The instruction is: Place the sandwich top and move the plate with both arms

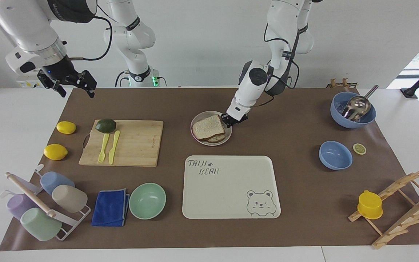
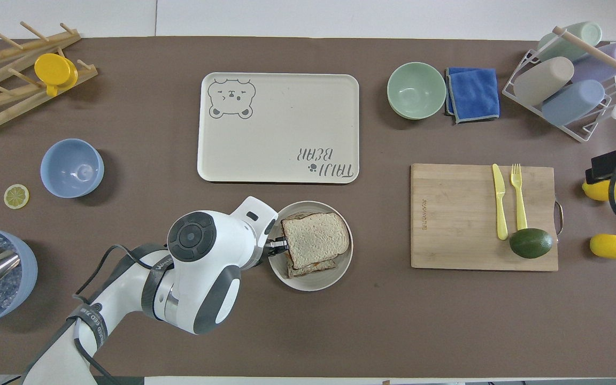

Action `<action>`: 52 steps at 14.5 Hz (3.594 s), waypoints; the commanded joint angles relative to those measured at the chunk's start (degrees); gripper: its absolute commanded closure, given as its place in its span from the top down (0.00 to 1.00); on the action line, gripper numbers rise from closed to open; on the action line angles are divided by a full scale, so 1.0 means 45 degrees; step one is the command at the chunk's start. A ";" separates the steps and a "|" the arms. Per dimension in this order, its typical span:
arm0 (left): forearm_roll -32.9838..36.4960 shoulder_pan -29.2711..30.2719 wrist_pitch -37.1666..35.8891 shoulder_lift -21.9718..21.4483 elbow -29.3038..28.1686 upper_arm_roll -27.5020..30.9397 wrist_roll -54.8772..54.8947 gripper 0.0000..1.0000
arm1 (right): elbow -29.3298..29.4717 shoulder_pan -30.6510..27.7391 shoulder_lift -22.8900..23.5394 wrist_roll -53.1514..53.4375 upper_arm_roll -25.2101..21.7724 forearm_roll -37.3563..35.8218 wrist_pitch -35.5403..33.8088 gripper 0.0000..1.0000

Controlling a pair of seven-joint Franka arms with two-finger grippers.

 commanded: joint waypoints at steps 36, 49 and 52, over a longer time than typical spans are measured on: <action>-0.1620 0.4290 -0.2674 0.6009 0.9573 0.0174 0.4479 1.00 | 0.0158 0.0054 0.0063 0.0070 0.0163 -0.0047 -0.0037 1.00; 0.1852 0.5402 -0.8296 0.1462 1.0042 0.1580 0.4635 1.00 | 0.0178 0.0074 0.0063 0.0031 0.0241 -0.0144 -0.0154 1.00; 0.3492 0.5443 -0.9624 0.0193 0.9868 0.1580 0.4655 1.00 | 0.0178 0.0074 0.0063 0.0012 0.0242 -0.0242 -0.0174 1.00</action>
